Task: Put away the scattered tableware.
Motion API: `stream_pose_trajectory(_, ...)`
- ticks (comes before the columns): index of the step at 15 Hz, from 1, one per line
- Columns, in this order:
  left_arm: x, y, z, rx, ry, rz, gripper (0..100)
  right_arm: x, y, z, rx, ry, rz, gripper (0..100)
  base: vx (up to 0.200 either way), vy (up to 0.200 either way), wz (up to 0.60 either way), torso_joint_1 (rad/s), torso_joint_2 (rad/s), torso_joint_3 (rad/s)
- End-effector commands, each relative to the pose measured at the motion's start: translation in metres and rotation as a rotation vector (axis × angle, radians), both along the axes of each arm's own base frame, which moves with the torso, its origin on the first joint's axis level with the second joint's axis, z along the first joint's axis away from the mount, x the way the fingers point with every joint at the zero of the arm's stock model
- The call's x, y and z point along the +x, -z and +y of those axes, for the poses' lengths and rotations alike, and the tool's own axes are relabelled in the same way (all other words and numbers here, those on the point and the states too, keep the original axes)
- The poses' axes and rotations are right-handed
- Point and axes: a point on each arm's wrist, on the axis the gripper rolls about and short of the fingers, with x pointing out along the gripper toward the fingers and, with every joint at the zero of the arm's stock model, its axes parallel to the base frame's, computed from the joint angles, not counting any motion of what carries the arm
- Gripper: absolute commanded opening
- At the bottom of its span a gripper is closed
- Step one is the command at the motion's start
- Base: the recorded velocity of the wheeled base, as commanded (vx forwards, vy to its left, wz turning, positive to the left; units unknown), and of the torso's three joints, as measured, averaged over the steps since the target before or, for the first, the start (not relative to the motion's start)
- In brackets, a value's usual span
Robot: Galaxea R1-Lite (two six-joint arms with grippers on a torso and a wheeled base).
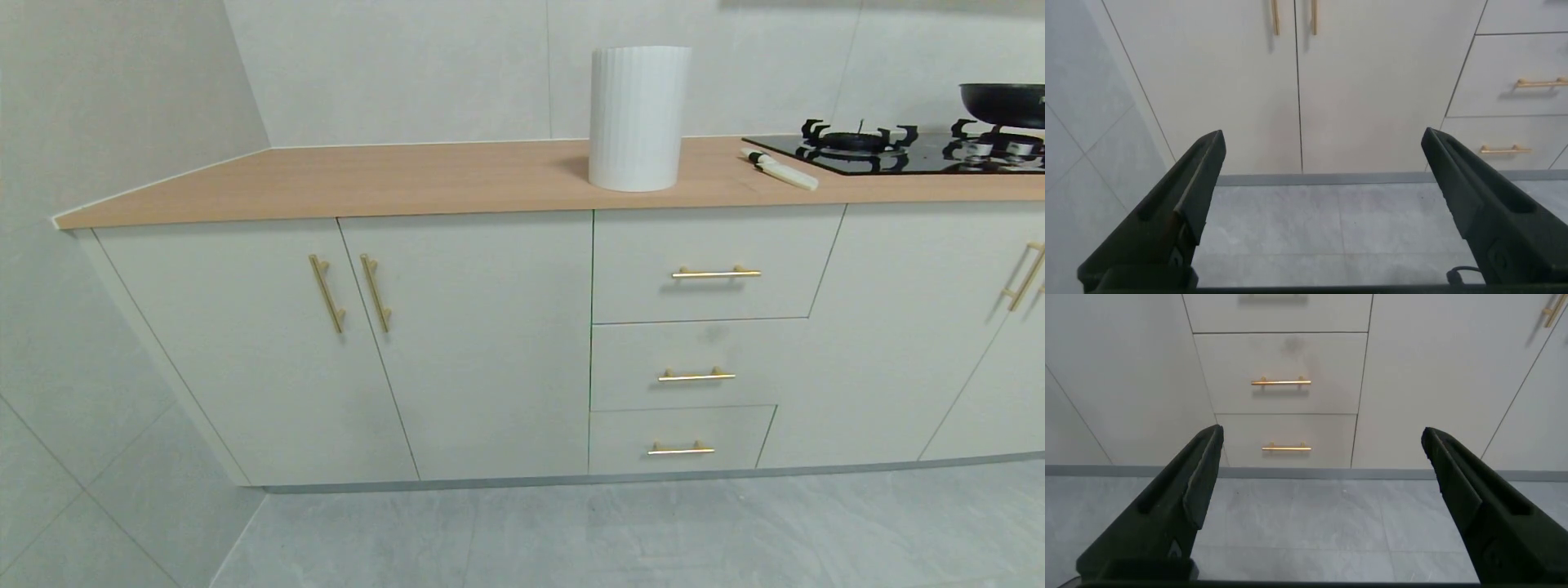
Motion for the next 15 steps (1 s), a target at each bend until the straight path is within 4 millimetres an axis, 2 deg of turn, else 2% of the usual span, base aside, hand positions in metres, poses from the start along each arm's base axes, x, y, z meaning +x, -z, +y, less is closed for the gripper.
stream_pose_trajectory(1, 0.0, 0.0, 0.0, -0.001, -0.001, 0.0, 100, 0.0002, 0.0001, 0.0, -0.004, 0.0, 0.004, 100, 0.0, 0.0, 0.0, 0.0, 0.0, 0.0)
stream_pose_trajectory(7, 0.0, 0.0, 0.0, 0.002, 0.001, 0.0, 100, 0.0002, 0.0001, 0.0001, -0.006, -0.003, 0.004, 100, 0.0, 0.0, 0.0, 0.0, 0.0, 0.0)
stream_pose_trajectory(15, 0.0, 0.0, 0.0, 0.001, 0.002, 0.0, 100, 0.0002, 0.0001, 0.0001, -0.006, -0.003, 0.004, 100, 0.2, 0.0, 0.0, 0.004, 0.0, 0.002)
